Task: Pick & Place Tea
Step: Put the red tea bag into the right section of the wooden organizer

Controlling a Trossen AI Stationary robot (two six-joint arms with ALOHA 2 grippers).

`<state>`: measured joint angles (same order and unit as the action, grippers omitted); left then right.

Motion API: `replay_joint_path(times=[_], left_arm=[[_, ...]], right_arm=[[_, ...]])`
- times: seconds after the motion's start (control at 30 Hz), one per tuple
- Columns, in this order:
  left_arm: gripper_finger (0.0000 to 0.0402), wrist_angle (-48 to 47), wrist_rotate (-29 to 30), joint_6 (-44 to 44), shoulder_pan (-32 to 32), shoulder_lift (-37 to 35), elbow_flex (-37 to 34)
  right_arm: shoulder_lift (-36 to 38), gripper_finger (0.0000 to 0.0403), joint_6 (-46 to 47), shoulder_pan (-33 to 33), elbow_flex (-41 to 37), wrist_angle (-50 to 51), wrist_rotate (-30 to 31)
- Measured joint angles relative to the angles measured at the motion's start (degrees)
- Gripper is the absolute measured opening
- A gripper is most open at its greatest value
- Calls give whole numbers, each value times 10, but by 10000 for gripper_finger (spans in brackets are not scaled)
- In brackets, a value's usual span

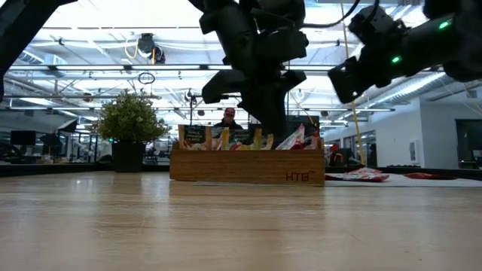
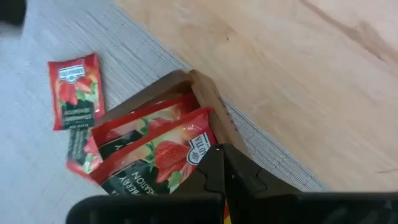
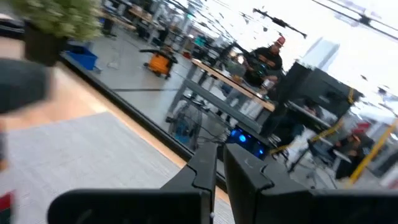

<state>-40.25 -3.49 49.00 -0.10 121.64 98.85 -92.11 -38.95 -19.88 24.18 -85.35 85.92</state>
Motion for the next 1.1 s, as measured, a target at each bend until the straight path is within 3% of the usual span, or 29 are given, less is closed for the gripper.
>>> replay_joint_path(times=[0.2,0.37,1.1], left_arm=[[0,25,-58,17,15,0,-10],[0,64,-57,20,23,0,-16],[1,75,-32,11,23,54,-17]], right_arm=[[16,20,-26,-51,0,-1,13],[18,20,-27,-63,0,0,13],[18,20,-7,-65,-2,6,11]])
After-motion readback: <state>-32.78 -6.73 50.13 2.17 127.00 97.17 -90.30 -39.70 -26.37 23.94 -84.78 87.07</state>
